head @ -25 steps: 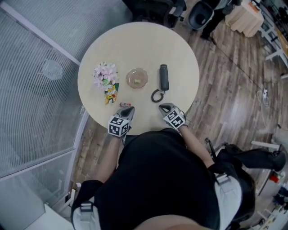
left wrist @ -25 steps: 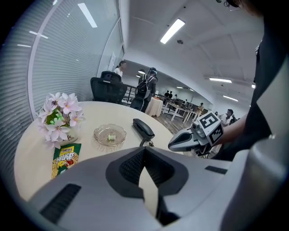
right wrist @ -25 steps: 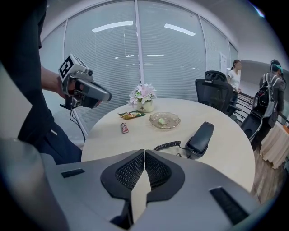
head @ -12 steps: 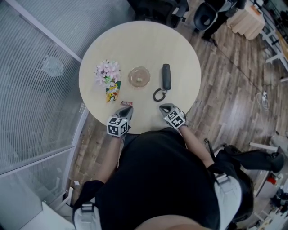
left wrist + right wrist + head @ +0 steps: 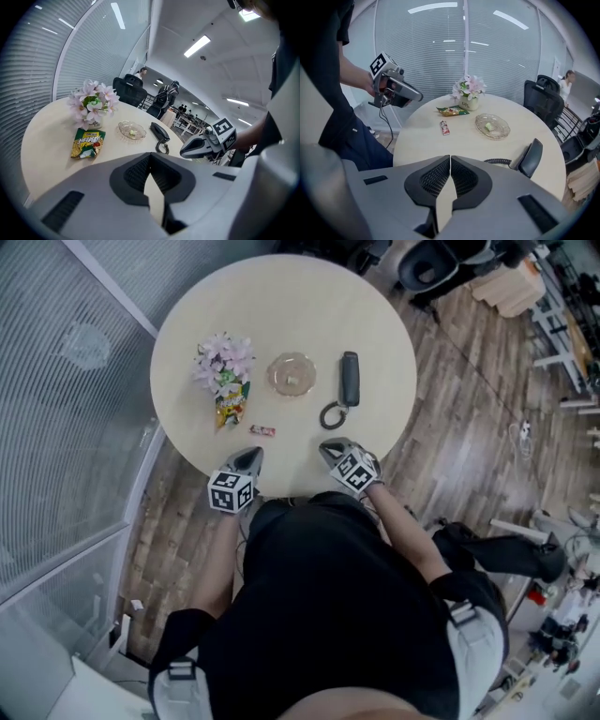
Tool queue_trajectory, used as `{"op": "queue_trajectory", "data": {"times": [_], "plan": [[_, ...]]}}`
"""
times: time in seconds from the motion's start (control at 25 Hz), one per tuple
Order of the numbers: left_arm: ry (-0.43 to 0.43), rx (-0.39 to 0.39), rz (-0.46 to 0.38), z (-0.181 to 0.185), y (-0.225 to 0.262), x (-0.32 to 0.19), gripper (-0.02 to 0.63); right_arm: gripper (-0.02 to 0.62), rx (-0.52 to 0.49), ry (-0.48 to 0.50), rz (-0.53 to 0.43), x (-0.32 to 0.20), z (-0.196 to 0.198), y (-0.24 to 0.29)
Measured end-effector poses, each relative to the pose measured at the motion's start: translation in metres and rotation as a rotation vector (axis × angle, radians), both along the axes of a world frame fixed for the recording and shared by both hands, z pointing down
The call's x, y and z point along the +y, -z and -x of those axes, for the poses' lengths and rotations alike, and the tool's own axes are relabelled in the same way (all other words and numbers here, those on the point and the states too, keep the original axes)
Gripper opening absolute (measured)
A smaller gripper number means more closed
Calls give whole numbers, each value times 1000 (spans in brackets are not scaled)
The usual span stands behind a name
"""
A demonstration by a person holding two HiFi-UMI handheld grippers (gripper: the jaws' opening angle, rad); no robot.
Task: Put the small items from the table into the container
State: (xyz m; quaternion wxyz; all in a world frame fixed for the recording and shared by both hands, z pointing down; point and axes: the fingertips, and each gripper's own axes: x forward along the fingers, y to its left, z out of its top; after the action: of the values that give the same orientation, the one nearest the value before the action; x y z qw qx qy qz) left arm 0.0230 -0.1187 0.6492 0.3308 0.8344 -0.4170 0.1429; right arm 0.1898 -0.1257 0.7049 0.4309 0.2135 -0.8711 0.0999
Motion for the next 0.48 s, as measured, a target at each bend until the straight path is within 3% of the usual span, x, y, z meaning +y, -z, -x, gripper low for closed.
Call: {"op": "queue_trajectory", "data": {"times": [0.48], "plan": [[-4, -11, 41, 24, -15, 18, 3, 28, -9, 234, -19, -13, 90, 1]]}}
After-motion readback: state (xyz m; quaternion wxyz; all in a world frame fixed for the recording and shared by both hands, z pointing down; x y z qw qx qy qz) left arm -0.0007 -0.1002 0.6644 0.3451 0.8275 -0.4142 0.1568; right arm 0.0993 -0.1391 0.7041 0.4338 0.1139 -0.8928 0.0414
